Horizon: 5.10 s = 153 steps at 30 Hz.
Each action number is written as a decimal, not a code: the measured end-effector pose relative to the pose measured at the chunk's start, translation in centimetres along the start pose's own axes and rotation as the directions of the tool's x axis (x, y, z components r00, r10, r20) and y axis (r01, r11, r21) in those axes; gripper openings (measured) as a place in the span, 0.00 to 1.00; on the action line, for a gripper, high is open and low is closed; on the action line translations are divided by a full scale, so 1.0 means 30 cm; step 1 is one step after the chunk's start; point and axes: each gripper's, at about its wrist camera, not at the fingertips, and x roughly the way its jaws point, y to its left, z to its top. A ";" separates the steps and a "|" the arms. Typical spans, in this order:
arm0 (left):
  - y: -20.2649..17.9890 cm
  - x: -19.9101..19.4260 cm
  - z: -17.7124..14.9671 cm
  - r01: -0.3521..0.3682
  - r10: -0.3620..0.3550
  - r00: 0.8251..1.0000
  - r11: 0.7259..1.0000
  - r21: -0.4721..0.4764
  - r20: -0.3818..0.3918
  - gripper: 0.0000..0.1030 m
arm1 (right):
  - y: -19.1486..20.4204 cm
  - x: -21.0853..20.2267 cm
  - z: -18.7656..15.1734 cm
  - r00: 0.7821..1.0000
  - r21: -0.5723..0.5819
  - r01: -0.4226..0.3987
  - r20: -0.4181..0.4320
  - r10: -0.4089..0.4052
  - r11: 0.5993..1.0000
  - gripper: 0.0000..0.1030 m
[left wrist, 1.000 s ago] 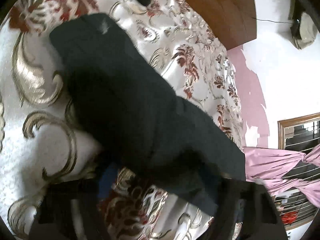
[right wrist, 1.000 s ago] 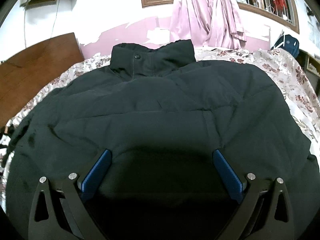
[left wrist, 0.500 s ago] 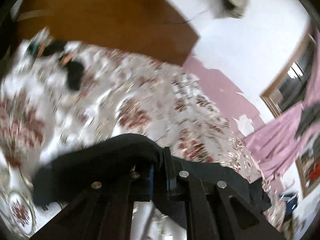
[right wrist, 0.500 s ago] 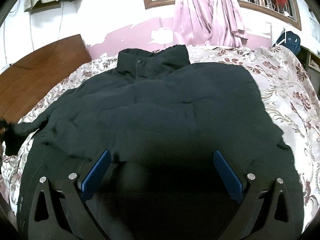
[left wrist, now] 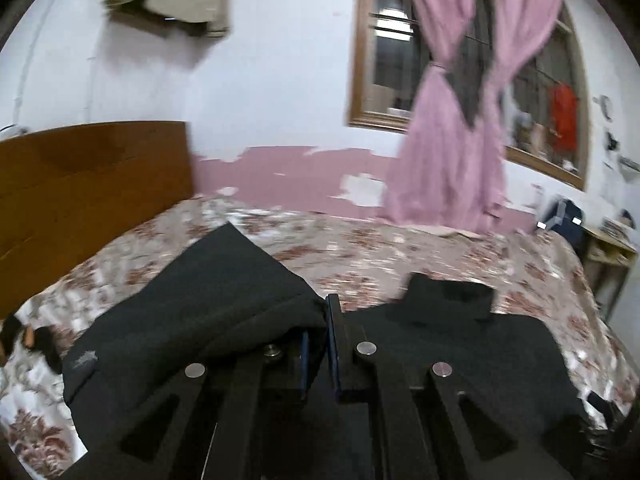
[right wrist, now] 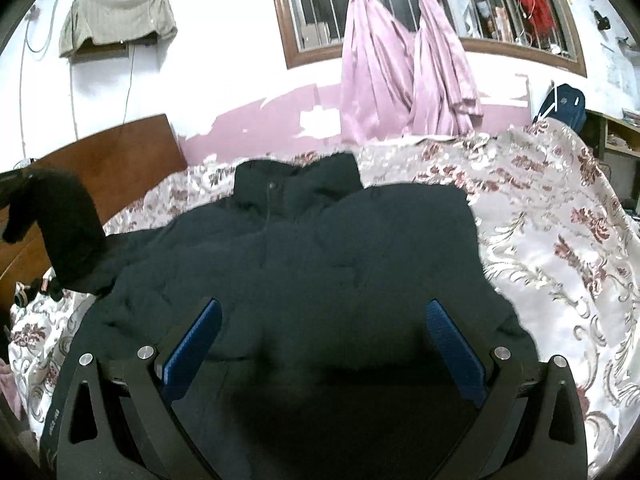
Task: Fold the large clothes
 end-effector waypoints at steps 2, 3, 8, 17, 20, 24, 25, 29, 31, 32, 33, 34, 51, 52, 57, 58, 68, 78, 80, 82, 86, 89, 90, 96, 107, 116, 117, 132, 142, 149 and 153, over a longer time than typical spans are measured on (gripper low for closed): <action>-0.086 0.008 0.001 0.055 -0.055 0.998 0.998 0.031 -0.010 0.07 | -0.022 -0.019 0.002 1.000 0.008 0.008 0.026 -0.008 1.000 0.97; -0.121 0.006 -0.005 0.080 -0.079 0.997 0.996 0.044 -0.015 0.07 | -0.035 -0.029 0.003 0.999 0.013 0.011 0.040 -0.012 1.000 0.97; -0.361 0.022 -0.065 0.213 -0.204 0.976 0.967 0.138 -0.078 0.07 | -0.100 -0.067 0.004 0.995 0.043 0.037 0.095 -0.041 0.998 0.97; -0.653 0.090 -0.308 0.384 -0.315 0.903 0.897 0.219 -0.293 0.08 | -0.247 -0.067 0.009 0.992 0.165 0.063 0.095 -0.079 0.984 0.97; -0.683 0.112 -0.386 0.410 -0.323 0.876 0.889 0.202 -0.357 0.08 | -0.284 -0.059 0.007 0.992 0.200 0.069 0.088 -0.088 0.977 0.97; -0.669 0.127 -0.459 0.437 -0.330 0.836 0.883 0.168 -0.438 0.11 | -0.308 -0.043 -0.006 0.993 0.220 0.075 0.075 -0.093 0.973 0.97; -0.668 0.127 -0.473 0.441 -0.330 0.830 0.882 0.167 -0.449 0.12 | -0.311 -0.038 -0.012 0.993 0.222 0.076 0.072 -0.094 0.972 0.97; -0.639 0.109 -0.523 0.472 -0.349 0.806 0.867 0.161 -0.479 0.22 | -0.313 -0.021 -0.031 0.993 0.215 0.087 0.054 -0.100 0.973 0.97; -0.637 0.092 -0.545 0.498 -0.371 0.790 0.852 0.159 -0.488 0.42 | -0.314 -0.014 -0.035 0.994 0.212 0.090 0.046 -0.102 0.973 0.97; -0.634 0.082 -0.554 0.516 -0.388 0.780 0.842 0.155 -0.491 0.50 | -0.309 -0.018 -0.039 0.994 0.211 0.090 0.044 -0.102 0.973 0.97; -0.632 0.071 -0.560 0.532 -0.403 0.772 0.833 0.153 -0.491 0.64 | -0.304 -0.019 -0.043 0.994 0.207 0.091 0.042 -0.101 0.974 0.97; -0.629 0.055 -0.566 0.546 -0.416 0.767 0.823 0.157 -0.488 0.71 | -0.298 -0.019 -0.046 0.994 0.202 0.090 0.038 -0.100 0.975 0.97; -0.107 -0.004 -0.552 0.303 -0.329 0.853 0.944 -0.128 -0.406 0.80 | 0.191 -0.054 -0.106 0.990 -0.303 -0.137 -0.058 0.126 0.943 0.97; -0.066 0.001 -0.552 0.271 -0.310 0.863 0.951 -0.151 -0.399 0.80 | 0.242 -0.049 -0.113 0.988 -0.347 -0.154 -0.078 0.135 0.925 0.97; 0.059 0.045 -0.540 0.104 -0.173 0.903 0.976 -0.189 -0.393 0.80 | 0.436 -0.013 -0.133 0.985 -0.508 -0.166 -0.117 0.123 0.845 0.97; 0.081 0.064 -0.532 0.080 -0.154 0.904 0.977 -0.197 -0.398 0.80 | 0.461 -0.003 -0.125 0.987 -0.517 -0.158 -0.111 0.117 0.841 0.97; 0.087 0.189 -0.463 0.011 -0.085 0.909 0.984 -0.180 -0.407 0.80 | 0.635 0.031 0.005 0.988 -0.471 -0.156 -0.079 0.135 0.868 0.59; -0.021 0.244 -0.474 -0.005 -0.036 0.889 0.996 -0.088 -0.457 0.80 | 0.384 -0.022 0.137 0.997 -0.353 -0.072 -0.022 0.068 0.933 0.21; -0.044 0.253 -0.482 -0.010 -0.024 0.881 0.998 -0.070 -0.473 0.80 | 0.292 -0.025 0.170 0.999 -0.298 -0.040 -0.024 0.034 0.954 0.20; -0.069 0.260 -0.489 -0.006 -0.020 0.874 0.999 -0.050 -0.486 0.80 | 0.205 -0.011 0.188 0.999 -0.233 -0.022 -0.039 0.013 0.972 0.20; -0.097 0.259 -0.495 0.010 -0.025 0.868 0.999 -0.033 -0.496 0.80 | 0.054 0.068 0.167 0.990 -0.111 -0.028 -0.139 0.012 0.993 0.21; -0.090 0.237 -0.487 0.054 -0.075 0.877 0.997 -0.059 -0.474 0.80 | -0.005 0.104 0.091 0.980 -0.067 -0.002 -0.201 -0.011 0.998 0.44; -0.083 0.220 -0.479 0.079 -0.104 0.887 0.994 -0.076 -0.451 0.80 | -0.024 0.104 0.071 0.977 -0.063 0.015 -0.210 -0.028 0.998 0.53; -0.090 0.190 -0.417 0.131 -0.160 0.928 0.985 -0.109 -0.335 0.82 | -0.151 0.032 0.010 0.978 -0.008 0.100 -0.186 -0.100 0.995 0.58; -0.317 0.383 -0.441 0.135 -0.127 0.895 0.991 -0.011 -0.429 0.83 | -0.021 0.179 0.107 0.992 -0.017 0.049 -0.118 -0.051 0.999 0.61; -0.335 0.343 -0.565 0.116 -0.064 0.938 0.984 0.136 -0.340 0.95 | 0.012 0.327 0.006 0.971 -0.087 0.029 -0.236 -0.049 0.996 0.62; -0.336 0.337 -0.576 0.113 -0.061 0.942 0.983 0.143 -0.329 0.95 | 0.011 0.332 0.006 0.971 -0.088 0.027 -0.236 -0.047 0.996 0.62; -0.324 0.278 -0.531 0.048 -0.015 0.894 0.997 0.063 -0.449 0.99 | -0.007 0.276 -0.014 0.968 -0.005 0.013 -0.250 -0.014 1.000 0.72; -0.238 0.138 -0.418 0.066 -0.141 0.785 0.987 -0.144 -0.604 0.99 | 0.029 0.032 0.095 0.953 0.039 -0.007 -0.302 0.018 0.999 0.86; -0.225 0.217 -0.212 0.085 -0.092 0.831 0.996 -0.039 -0.549 0.99 | -0.037 0.034 0.236 0.924 0.116 -0.016 -0.377 0.059 0.993 0.87; -0.221 0.350 -0.115 0.110 -0.106 0.862 0.994 -0.021 -0.496 0.99 | -0.060 0.139 0.336 0.924 0.100 0.001 -0.381 0.038 0.995 0.87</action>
